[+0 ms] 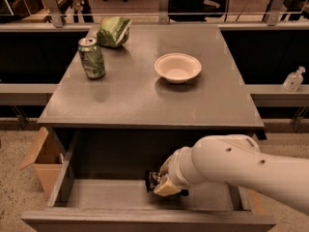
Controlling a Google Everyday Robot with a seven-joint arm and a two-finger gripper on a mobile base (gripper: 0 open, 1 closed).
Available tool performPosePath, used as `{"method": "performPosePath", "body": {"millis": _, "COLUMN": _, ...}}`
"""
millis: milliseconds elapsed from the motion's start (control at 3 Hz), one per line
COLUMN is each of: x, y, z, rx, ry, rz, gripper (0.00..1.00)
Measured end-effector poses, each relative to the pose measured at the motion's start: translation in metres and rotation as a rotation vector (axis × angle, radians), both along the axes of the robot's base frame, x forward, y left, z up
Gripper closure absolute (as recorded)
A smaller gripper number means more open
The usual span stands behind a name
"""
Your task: Pick rxbar chocolate from top drawer and place on counter
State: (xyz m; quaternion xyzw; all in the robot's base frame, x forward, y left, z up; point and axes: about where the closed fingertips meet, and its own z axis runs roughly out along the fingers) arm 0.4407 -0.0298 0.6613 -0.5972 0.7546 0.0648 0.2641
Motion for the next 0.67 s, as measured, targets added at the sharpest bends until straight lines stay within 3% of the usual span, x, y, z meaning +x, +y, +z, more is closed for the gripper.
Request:
{"method": "performPosePath", "body": {"millis": 333, "x": -0.0182, "y": -0.0195, "z": 0.0379, "rx": 0.047, "ry": -0.064, "rz": -0.042, "gripper": 1.00}}
{"method": "performPosePath", "body": {"millis": 667, "x": -0.0182, "y": -0.0195, "z": 0.0380, "rx": 0.047, "ry": -0.064, "rz": -0.042, "gripper": 1.00}}
